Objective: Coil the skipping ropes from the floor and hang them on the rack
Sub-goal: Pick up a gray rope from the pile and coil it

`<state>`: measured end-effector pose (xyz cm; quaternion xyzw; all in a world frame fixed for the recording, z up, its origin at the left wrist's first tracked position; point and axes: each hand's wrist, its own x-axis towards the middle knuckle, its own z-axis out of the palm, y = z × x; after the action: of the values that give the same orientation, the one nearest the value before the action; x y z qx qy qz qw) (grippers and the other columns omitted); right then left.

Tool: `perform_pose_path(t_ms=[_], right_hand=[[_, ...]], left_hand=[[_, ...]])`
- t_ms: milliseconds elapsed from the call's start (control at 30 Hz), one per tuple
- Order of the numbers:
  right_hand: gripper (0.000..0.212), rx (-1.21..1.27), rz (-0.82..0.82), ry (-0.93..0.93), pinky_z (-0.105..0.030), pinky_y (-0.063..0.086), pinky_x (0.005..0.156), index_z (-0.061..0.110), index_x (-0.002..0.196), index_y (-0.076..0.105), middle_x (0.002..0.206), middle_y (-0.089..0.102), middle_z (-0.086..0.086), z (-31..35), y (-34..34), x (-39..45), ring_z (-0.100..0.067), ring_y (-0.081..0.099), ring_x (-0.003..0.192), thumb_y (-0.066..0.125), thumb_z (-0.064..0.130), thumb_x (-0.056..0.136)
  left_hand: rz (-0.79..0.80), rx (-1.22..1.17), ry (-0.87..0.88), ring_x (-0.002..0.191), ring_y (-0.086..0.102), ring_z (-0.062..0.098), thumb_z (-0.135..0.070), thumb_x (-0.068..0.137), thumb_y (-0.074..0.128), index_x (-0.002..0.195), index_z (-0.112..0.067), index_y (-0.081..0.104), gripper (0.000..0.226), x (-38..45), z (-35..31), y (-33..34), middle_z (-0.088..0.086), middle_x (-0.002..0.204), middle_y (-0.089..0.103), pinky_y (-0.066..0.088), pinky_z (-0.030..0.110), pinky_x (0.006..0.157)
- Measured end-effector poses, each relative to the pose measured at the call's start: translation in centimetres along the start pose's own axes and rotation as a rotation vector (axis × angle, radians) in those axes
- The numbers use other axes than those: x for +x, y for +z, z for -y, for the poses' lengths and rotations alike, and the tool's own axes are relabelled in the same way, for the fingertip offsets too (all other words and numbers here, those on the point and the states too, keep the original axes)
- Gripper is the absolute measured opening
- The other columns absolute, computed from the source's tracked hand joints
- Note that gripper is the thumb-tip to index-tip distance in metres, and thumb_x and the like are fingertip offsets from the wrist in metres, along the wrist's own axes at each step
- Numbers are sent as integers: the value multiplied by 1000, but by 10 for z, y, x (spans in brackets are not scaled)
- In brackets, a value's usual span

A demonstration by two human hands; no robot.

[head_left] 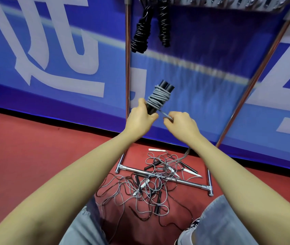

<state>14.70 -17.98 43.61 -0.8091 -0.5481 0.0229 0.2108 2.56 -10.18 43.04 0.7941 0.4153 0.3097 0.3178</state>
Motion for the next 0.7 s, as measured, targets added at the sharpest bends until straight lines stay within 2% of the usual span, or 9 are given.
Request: perform_pose_path(t_ms=[133,233,333,433,467,500,567,633,700], right_hand=[[34,-68,82,-67,-32,35,60,14,59,36,60,43,-5,5,3,-11,-34,44,70,49,25,89],[29,-144,122,-133,-32,31,59,13,62,38,59,38,-2,5,5,-15,-34,45,72,50,22,86],[14,-346,74,-318,-31,29,60,13,80,49,73,52,-7,9,0,-18,-36,57,83,46,21,90],[15,-552,35,-471,-29,19,49,11,100,55,100,64,-8,13,-7,-15,-33,62,88,44,16,91],[12,-597,-16,-514,-27,12,46,11,98,57,95,65,-6,12,-6,-13,-31,64,80,51,15,88],[11,-636,-64,-536,-23,5,46,12,88,59,81,64,-4,12,-6,-13,-28,64,63,65,14,78],[34,-644,-104,-470,-17,-5,53,14,63,58,52,51,0,13,-5,-15,-22,47,31,86,10,44],[43,-599,-132,-426,-15,-6,56,15,56,55,46,44,0,8,5,-12,-20,40,24,89,9,32],[38,-586,-166,-361,-16,-3,52,15,62,56,51,49,-1,12,5,-16,-22,50,32,90,16,45]], left_hand=[[25,279,-67,86,58,40,-22,88,55,105,-7,36,29,0,8,8,16,90,57,41,38,64],[66,508,-82,93,59,38,-26,92,54,117,-5,37,37,2,12,12,19,103,59,41,37,66],[131,735,-19,95,61,35,-25,93,53,120,-8,39,34,2,16,11,15,106,61,38,34,64],[206,953,108,95,62,33,-17,93,52,123,-11,41,32,-1,16,6,11,106,63,36,32,63],[230,1008,152,94,62,32,-14,93,51,123,-11,42,32,-1,16,5,10,105,63,35,32,61],[250,1056,196,92,63,31,-11,92,50,122,-12,44,31,-2,15,5,9,103,64,34,31,60],[281,1153,293,91,64,28,-7,90,49,119,-14,48,30,-3,17,5,5,100,65,33,29,56],[318,1226,372,92,64,27,-6,90,48,112,-14,54,25,-6,14,4,4,100,66,33,27,57],[357,1248,417,94,63,28,-7,90,47,104,-14,59,19,-7,12,1,5,101,66,33,27,63]])
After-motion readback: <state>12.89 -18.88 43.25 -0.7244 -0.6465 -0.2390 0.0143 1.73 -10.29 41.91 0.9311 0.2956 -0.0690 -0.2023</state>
